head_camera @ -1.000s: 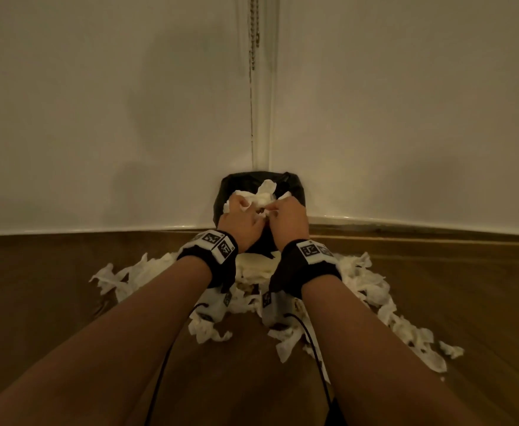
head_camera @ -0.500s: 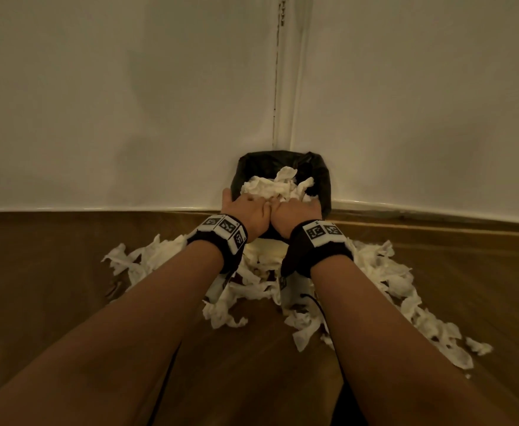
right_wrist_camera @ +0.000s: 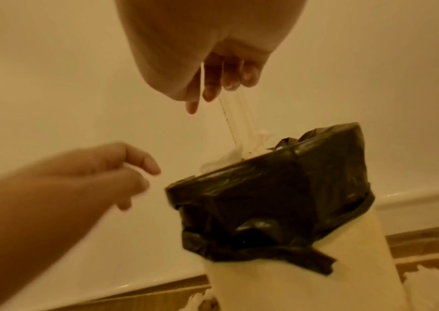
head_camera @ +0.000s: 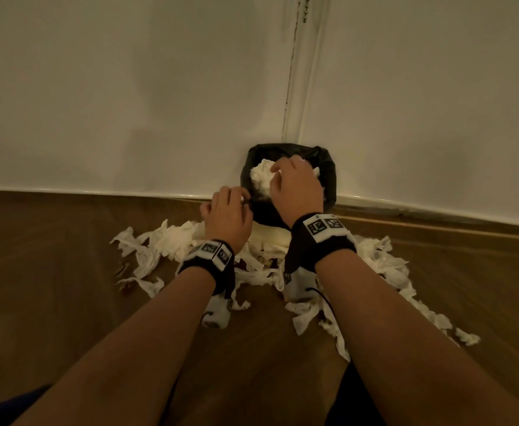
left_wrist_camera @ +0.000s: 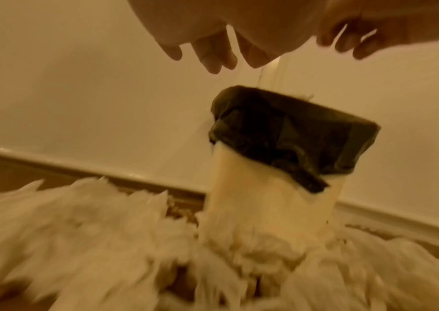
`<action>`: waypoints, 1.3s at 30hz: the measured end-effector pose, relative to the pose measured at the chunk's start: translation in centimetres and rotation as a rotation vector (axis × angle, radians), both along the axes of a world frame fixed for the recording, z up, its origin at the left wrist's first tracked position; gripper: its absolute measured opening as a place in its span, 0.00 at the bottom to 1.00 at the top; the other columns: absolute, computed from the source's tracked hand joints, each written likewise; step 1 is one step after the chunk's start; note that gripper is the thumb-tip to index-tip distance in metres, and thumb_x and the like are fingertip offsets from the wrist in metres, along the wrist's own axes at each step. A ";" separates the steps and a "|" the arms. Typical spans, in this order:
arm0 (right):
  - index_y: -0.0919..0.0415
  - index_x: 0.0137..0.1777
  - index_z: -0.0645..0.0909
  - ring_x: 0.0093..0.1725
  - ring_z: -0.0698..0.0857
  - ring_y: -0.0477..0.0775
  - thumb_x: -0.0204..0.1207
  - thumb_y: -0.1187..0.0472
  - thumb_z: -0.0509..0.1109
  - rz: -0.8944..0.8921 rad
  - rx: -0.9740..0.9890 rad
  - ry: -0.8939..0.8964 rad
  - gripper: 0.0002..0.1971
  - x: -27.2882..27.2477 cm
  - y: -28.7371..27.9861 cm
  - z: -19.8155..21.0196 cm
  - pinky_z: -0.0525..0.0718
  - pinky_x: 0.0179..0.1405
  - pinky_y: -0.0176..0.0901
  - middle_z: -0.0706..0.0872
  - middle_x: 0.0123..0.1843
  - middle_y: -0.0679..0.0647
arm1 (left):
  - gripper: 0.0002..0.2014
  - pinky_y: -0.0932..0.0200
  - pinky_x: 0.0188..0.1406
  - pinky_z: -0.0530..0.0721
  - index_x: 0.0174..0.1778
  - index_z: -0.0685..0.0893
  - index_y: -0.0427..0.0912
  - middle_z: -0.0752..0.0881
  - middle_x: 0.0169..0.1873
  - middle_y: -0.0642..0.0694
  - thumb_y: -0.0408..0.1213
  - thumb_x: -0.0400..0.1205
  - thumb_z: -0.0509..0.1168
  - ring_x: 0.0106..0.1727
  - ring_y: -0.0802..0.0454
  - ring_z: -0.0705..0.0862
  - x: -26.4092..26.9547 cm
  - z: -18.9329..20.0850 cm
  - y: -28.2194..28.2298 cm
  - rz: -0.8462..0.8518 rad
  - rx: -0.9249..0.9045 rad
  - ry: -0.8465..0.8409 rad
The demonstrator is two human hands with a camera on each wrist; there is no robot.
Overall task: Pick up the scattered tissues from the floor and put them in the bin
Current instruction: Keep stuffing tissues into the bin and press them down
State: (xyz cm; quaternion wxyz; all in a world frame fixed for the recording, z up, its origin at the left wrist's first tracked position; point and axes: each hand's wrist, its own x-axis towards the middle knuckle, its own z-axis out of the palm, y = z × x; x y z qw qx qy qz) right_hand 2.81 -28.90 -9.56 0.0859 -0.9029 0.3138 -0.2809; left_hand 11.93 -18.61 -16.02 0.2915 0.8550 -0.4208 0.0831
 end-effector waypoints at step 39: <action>0.61 0.50 0.80 0.52 0.83 0.60 0.80 0.55 0.64 0.039 0.771 0.683 0.09 0.3 7.4 -17.8 0.79 0.53 0.44 0.83 0.47 0.61 | 0.15 0.53 0.62 0.81 0.60 0.85 0.41 0.85 0.59 0.40 0.31 0.83 0.57 0.60 0.43 0.83 -2.1 -13.7 10.5 0.227 0.426 0.871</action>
